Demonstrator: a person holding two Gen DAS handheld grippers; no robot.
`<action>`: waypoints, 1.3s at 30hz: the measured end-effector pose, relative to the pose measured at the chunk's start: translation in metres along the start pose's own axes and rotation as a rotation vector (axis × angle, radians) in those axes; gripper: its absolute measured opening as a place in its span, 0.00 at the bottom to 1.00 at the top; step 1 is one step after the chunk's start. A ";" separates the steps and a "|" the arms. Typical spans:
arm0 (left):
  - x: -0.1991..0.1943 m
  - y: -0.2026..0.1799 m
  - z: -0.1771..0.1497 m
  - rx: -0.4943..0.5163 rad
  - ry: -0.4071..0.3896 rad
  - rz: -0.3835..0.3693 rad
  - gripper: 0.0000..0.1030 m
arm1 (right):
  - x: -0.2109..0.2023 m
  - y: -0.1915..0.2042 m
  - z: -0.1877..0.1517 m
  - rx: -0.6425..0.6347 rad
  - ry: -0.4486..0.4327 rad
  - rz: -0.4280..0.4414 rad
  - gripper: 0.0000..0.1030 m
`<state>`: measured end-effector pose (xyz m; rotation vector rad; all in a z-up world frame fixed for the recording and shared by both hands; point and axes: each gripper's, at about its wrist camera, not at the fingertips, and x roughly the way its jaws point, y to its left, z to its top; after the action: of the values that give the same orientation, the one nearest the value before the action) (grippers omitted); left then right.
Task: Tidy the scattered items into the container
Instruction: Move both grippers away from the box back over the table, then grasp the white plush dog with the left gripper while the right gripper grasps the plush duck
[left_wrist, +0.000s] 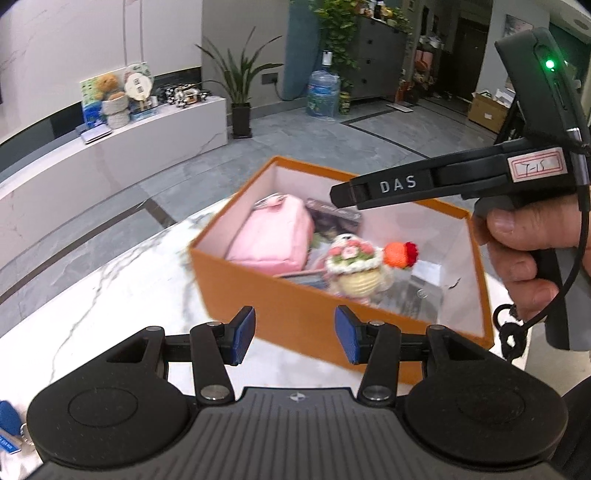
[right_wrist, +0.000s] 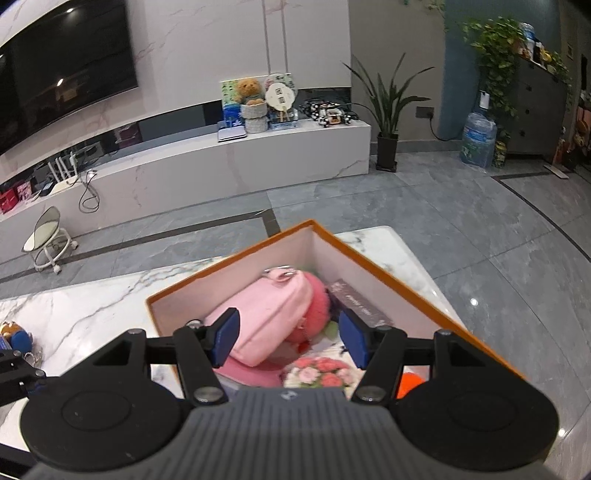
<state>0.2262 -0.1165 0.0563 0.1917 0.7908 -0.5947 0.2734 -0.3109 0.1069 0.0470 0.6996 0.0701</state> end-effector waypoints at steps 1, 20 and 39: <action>-0.003 0.005 -0.002 -0.005 -0.001 0.007 0.54 | 0.001 0.005 0.000 -0.007 0.002 0.002 0.61; -0.111 0.142 -0.105 -0.268 -0.122 0.268 0.66 | 0.018 0.107 -0.014 -0.178 0.027 0.066 0.64; -0.199 0.248 -0.196 -0.478 -0.156 0.569 0.79 | 0.030 0.251 -0.063 -0.412 0.042 0.246 0.72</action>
<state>0.1379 0.2465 0.0484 -0.0719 0.6651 0.1225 0.2430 -0.0571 0.0563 -0.2648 0.7075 0.4505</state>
